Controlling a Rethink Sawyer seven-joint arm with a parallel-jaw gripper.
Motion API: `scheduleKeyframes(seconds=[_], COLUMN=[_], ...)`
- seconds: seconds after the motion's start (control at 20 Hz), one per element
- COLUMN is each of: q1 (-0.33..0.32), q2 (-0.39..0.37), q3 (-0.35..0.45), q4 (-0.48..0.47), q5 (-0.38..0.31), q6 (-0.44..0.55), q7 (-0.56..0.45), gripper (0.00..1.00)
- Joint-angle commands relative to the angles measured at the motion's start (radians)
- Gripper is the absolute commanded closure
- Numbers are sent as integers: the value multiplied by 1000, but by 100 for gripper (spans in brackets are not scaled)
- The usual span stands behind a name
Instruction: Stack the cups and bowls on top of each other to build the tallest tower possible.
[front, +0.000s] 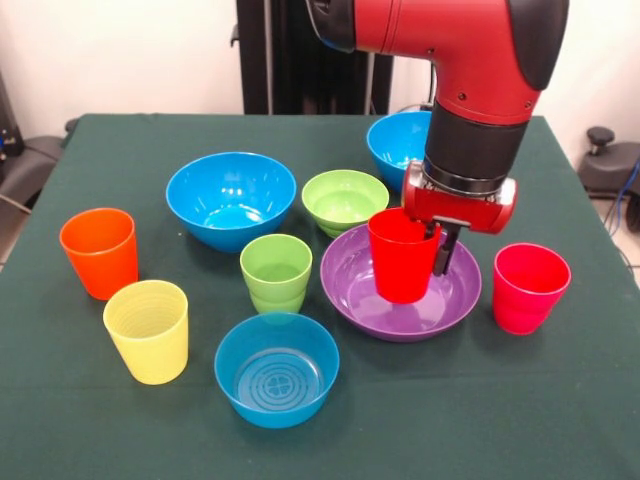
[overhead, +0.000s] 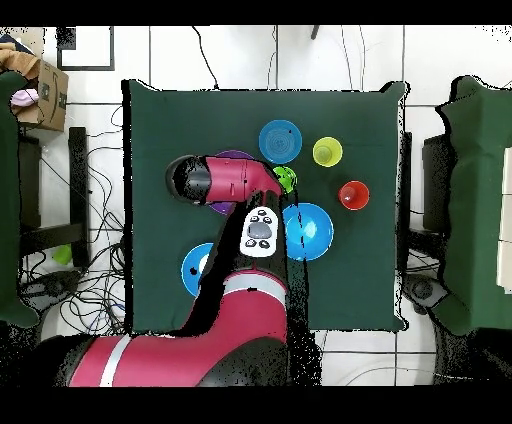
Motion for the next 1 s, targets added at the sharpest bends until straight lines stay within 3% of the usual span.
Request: scheduleKeyframes(seconds=[0.05,1.0], q1=[3,9], q2=[62,76], q3=[85,81], q4=[-7,-18], q5=[-65,-64], q6=[61,51], q7=[-7,-1], gripper=[100,100])
